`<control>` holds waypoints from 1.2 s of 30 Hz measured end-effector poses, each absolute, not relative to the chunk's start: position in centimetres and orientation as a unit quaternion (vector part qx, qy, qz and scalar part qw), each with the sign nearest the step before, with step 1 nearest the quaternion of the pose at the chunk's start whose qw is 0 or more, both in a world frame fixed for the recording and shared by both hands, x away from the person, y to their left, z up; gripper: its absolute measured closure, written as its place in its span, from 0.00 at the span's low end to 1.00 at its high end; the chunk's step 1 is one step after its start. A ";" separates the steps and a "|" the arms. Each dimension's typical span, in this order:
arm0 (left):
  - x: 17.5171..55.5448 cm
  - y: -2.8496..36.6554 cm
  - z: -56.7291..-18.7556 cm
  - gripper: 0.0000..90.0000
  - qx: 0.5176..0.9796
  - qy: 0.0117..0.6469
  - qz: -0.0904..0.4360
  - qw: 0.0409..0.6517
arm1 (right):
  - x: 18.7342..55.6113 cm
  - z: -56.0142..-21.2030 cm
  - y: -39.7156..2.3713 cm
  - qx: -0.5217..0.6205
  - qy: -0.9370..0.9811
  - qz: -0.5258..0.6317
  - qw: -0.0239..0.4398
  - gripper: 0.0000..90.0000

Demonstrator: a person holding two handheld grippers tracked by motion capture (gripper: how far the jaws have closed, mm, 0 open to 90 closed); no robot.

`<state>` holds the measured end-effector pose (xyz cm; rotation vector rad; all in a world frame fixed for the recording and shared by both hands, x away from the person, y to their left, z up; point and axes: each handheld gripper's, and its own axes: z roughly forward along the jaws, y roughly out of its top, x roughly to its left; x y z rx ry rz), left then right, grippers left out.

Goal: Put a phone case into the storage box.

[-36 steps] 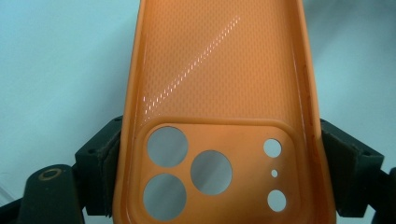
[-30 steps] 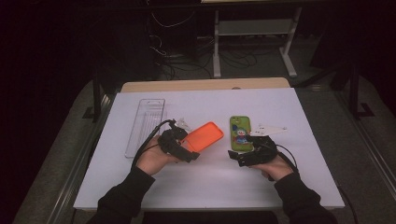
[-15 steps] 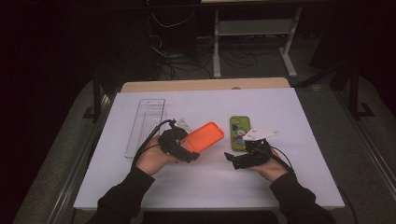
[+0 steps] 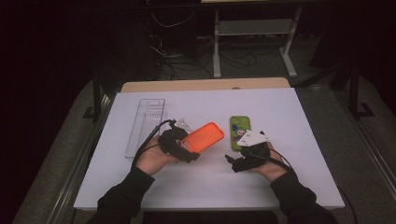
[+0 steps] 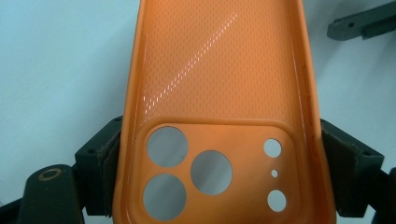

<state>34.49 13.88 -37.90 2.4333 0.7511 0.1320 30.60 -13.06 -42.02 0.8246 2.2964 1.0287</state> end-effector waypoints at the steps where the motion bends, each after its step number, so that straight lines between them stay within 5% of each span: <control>1: 34.5 13.9 -37.9 0.18 0.913 0.281 0.050 0.291 | 30.4 -42.1 -12.8 0.291 0.846 0.365 0.259 0.00; 36: 34.6 13.8 -38.0 0.18 0.912 0.278 0.053 0.296 | 29.1 -42.5 -11.2 0.130 0.835 0.273 0.460 0.00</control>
